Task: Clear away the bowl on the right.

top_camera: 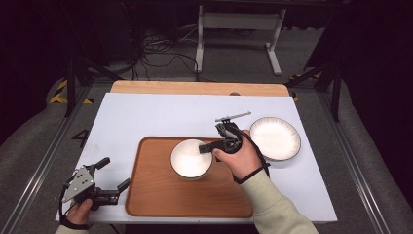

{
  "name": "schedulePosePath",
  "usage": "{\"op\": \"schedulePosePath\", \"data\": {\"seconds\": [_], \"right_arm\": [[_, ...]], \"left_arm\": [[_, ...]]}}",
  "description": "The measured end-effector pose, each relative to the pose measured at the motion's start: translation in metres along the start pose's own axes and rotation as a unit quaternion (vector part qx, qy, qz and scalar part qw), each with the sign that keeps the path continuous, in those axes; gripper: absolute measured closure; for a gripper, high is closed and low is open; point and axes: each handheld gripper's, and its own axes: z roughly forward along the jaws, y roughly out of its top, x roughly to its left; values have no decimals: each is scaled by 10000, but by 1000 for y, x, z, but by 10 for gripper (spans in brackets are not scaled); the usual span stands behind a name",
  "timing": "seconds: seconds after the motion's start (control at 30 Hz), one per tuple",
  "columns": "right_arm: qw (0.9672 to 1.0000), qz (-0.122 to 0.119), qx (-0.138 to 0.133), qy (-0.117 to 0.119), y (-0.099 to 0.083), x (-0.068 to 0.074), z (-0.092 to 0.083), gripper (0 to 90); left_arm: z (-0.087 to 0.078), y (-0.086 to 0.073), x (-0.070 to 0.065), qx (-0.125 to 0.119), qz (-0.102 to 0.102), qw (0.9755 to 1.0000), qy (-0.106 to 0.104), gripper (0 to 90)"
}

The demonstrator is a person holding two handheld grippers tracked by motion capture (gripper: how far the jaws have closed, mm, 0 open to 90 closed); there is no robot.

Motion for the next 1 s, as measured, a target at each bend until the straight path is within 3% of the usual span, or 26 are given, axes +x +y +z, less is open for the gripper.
{"op": "schedulePosePath", "data": {"seconds": [1.0], "right_arm": [[9996,167,209,-106,-17,-18,31,768]], "left_arm": [[0,0,0,-13,13,10000,24,3]]}}
